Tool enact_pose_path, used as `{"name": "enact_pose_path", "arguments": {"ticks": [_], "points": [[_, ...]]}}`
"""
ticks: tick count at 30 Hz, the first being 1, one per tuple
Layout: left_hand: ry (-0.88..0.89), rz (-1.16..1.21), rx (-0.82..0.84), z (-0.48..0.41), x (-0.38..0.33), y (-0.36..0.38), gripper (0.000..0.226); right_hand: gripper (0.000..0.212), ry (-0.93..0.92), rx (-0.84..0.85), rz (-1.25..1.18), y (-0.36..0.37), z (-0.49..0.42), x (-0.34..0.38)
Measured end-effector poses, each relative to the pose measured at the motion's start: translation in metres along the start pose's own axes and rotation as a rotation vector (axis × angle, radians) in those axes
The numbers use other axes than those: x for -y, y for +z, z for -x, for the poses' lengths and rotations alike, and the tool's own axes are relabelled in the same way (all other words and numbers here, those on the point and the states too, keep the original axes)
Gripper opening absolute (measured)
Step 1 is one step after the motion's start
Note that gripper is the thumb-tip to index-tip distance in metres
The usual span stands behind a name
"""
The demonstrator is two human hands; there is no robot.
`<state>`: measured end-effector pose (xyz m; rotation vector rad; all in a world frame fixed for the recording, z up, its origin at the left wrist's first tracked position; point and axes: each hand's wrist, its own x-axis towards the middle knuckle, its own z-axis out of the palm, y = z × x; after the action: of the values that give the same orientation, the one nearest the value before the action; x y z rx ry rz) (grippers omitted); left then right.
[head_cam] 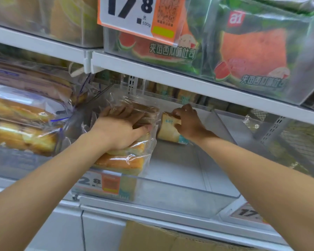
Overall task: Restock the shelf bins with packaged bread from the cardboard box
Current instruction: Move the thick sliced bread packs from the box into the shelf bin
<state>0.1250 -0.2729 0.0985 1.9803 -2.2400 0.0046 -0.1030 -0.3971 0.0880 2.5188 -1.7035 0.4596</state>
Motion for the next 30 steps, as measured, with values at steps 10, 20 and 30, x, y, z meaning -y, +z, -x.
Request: {"name": "enact_pose_path", "arguments": {"ticks": [10, 20, 30], "points": [[-0.002, 0.021, 0.011, 0.002, -0.001, -0.004, 0.073, 0.032, -0.111, -0.021, 0.045, -0.012, 0.0, 0.005], [-0.003, 0.033, 0.035, -0.003, 0.001, -0.001, 0.073, 0.067, 0.076, -0.105, -0.03, 0.002, 0.016, 0.01], [0.007, 0.249, -0.284, 0.051, -0.047, -0.04, 0.028, 0.029, 0.039, -0.072, -0.293, -0.055, 0.127, 0.045]]}}
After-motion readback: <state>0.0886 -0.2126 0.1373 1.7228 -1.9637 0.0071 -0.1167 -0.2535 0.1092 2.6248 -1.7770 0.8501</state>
